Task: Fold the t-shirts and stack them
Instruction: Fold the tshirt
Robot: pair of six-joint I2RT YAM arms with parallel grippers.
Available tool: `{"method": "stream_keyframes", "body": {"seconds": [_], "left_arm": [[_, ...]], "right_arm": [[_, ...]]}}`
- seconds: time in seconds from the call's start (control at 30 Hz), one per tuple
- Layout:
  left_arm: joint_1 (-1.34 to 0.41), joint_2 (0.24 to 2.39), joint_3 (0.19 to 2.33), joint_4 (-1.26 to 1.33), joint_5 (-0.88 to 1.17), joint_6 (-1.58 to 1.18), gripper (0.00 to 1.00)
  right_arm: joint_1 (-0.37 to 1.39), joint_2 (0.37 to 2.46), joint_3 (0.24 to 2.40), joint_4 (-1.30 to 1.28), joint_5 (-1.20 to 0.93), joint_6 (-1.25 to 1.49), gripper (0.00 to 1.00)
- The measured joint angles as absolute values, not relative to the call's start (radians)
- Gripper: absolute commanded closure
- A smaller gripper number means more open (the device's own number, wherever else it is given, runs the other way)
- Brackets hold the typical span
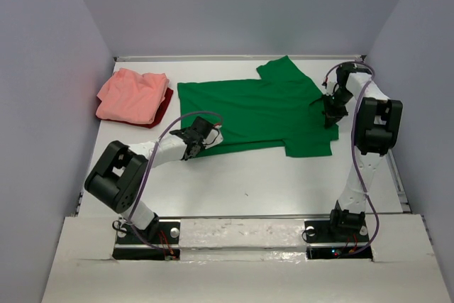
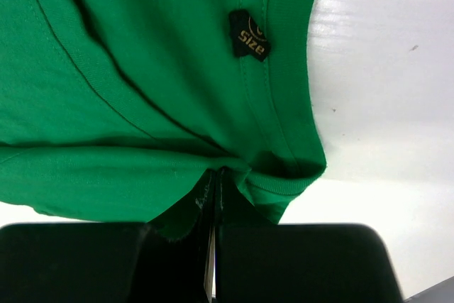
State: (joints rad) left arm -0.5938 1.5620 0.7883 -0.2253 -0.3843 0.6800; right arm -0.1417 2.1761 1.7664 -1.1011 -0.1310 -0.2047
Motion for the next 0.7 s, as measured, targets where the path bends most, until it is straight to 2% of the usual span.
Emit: {"method": "stream_keyframes", "body": {"seconds": [0.17,0.43,0.7], "left_arm": [[-0.594,1.576,0.788,-0.211,-0.387,0.681,1.0],[-0.593,1.576,0.79,-0.189,-0.404,0.681,0.91],[-0.587,1.576,0.817,-0.164,-0.429,0.68,0.9]], "right_arm": [[-0.136,2.189,1.781,-1.101,-0.131,-0.205,1.0],[-0.135,2.206,1.806,-1.109,-0.13,-0.205,1.0],[-0.132,2.217,1.817,-1.116,-0.13,-0.205,1.0]]}}
